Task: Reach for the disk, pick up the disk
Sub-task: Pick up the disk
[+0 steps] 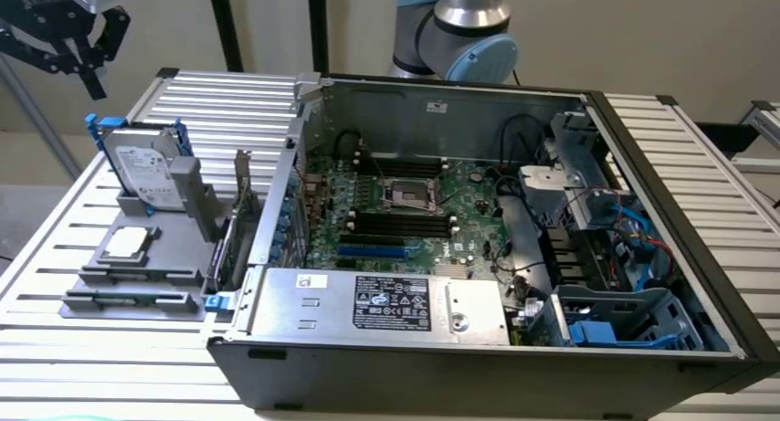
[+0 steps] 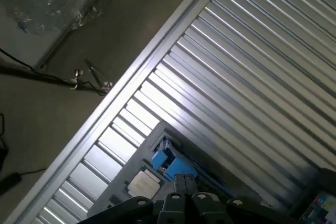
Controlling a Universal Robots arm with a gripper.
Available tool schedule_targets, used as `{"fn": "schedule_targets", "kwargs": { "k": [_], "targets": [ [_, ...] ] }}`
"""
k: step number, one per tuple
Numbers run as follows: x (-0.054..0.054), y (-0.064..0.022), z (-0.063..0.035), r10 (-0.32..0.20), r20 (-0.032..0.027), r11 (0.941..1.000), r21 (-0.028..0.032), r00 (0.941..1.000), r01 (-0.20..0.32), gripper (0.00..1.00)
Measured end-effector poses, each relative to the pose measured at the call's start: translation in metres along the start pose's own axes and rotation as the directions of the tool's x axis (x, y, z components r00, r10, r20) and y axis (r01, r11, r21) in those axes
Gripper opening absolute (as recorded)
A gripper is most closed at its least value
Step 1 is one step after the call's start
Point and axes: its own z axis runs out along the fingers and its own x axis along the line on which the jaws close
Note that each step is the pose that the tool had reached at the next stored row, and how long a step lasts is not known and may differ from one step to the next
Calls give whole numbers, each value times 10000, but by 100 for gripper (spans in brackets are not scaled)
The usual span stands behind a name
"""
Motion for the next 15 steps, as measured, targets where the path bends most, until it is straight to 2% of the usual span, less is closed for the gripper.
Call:
{"fn": "schedule_targets", "kwargs": {
  "k": [4, 8, 11, 15],
  "targets": [
    [0, 0, 0, -733, -28, 9973, -3, 9973, 733, 11],
    [0, 0, 0, -1448, -57, 9895, -9, 9894, 1448, 11],
    [0, 0, 0, -1989, -78, 9800, -14, 9800, 1989, 11],
    [0, 0, 0, -2684, -104, 9633, -23, 9633, 2683, 11]
  ]
}}
